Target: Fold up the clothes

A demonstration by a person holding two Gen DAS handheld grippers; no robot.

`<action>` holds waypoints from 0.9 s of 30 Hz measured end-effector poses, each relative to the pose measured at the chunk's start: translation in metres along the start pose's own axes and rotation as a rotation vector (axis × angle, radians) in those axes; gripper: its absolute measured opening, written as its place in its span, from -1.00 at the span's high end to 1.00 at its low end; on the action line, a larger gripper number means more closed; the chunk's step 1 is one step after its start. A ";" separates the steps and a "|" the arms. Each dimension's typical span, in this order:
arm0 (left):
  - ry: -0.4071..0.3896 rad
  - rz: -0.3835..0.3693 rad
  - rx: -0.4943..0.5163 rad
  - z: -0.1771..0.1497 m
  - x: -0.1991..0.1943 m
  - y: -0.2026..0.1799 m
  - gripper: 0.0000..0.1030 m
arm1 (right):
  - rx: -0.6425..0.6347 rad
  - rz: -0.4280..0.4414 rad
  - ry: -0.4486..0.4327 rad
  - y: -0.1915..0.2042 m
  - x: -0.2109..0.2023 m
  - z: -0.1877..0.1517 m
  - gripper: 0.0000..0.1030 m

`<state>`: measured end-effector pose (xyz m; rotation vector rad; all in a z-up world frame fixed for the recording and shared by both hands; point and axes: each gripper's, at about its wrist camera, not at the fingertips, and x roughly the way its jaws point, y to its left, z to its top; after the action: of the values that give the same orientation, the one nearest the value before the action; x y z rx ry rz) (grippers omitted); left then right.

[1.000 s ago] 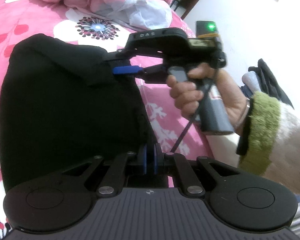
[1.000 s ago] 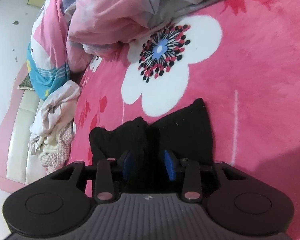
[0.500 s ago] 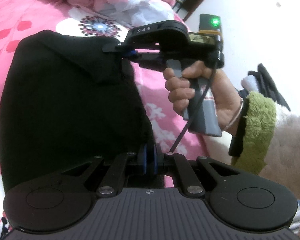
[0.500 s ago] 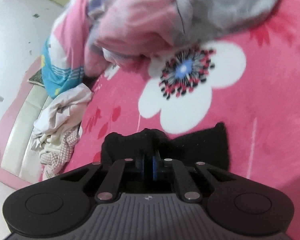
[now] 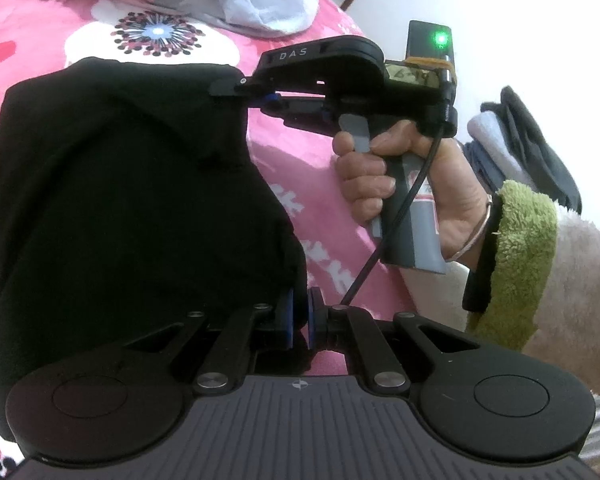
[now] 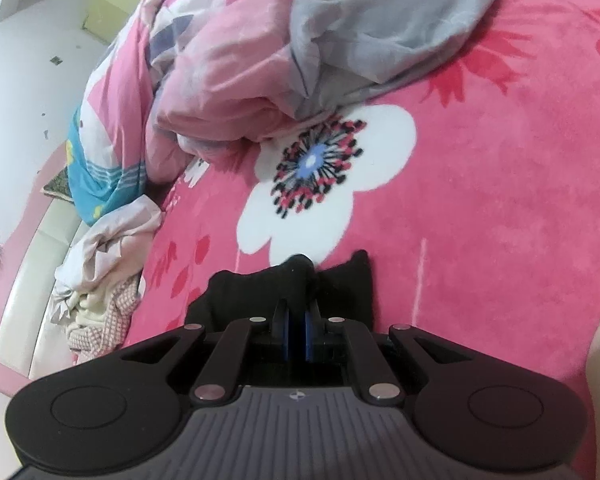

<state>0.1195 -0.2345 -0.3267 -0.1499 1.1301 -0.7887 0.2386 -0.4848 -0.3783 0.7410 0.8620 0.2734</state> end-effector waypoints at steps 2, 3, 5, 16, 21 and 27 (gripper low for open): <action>0.032 0.013 -0.010 -0.001 0.008 0.003 0.91 | -0.007 -0.033 0.017 -0.007 0.007 -0.002 0.85; 0.047 0.019 -0.014 -0.002 0.012 0.005 0.88 | -0.007 -0.054 0.031 -0.011 0.011 -0.003 0.78; 0.081 0.030 -0.054 -0.001 0.019 0.012 0.80 | 0.048 -0.044 0.059 -0.024 0.015 -0.003 0.72; 0.081 -0.054 -0.173 0.003 -0.025 0.025 -0.09 | 0.183 -0.072 0.048 -0.034 -0.068 -0.038 0.13; 0.105 -0.058 -0.173 -0.013 -0.049 0.038 -0.10 | 0.242 -0.116 0.061 -0.019 -0.107 -0.082 0.16; 0.143 0.169 -0.016 -0.032 -0.071 0.060 0.06 | 0.171 -0.208 0.081 0.026 -0.124 -0.122 0.27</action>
<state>0.1080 -0.1380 -0.3166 -0.0103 1.2672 -0.6472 0.0675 -0.4695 -0.3389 0.7955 1.0403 0.0445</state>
